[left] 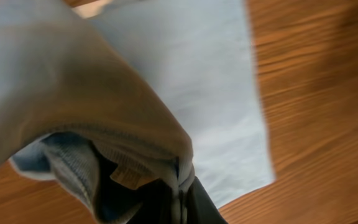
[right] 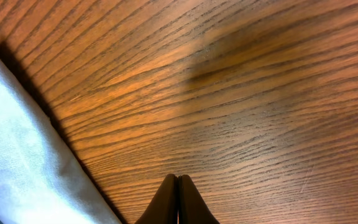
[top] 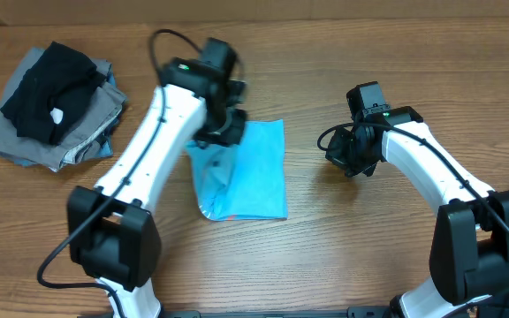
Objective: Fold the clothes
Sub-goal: 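Lift the left side and fold it rightward over the shirt with the left gripper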
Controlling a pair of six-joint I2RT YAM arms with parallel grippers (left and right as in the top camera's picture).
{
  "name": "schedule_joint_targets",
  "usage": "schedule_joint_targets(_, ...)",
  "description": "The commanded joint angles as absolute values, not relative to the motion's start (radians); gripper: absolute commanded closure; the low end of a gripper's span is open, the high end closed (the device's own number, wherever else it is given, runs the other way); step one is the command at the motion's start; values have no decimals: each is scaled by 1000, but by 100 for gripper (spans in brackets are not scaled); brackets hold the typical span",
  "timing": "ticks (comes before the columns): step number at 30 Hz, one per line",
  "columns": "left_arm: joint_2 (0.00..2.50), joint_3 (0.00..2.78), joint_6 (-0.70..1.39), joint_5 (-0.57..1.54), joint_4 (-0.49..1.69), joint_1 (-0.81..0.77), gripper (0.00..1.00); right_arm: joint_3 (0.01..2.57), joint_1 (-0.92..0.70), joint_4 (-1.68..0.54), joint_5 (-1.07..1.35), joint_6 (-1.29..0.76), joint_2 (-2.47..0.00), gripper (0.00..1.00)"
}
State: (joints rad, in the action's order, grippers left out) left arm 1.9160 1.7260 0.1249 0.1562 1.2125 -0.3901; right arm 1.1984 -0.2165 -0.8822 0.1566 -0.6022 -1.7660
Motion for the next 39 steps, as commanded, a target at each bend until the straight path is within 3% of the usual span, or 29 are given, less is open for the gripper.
schedule_joint_targets(1,1913,1748,245,135,1176,-479,91,1198,-213,-881,150,-598,-1741,96)
schedule_joint_targets(8,1996,1747,348,131,1140,-596,78,1198,-213,-889,150,-598,-1741,96)
schedule_joint_targets(9,2010,1748,354,131,1135,-610,74,1198,-213,-889,150,-598,-1741,96)
schedule_joint_targets(10,2022,1748,357,132,1129,-620,61,1198,-213,-889,150,-598,-1741,96)
schedule_joint_targets(12,2035,1748,356,131,1123,-639,53,1198,-213,-896,150,-598,-1741,96)
schedule_joint_targets(19,2032,1851,341,67,1236,-635,53,1198,-213,-906,150,-575,-1741,96)
schedule_joint_targets(24,2032,2004,336,-54,1442,-545,40,1198,-213,-921,150,-568,-1741,95)
schedule_joint_targets(30,2035,1935,172,91,1459,-356,30,1198,-213,-927,150,-568,-1741,96)
schedule_joint_targets(39,2035,1760,-81,345,1296,-166,30,1198,-213,-929,150,-568,-1741,96)
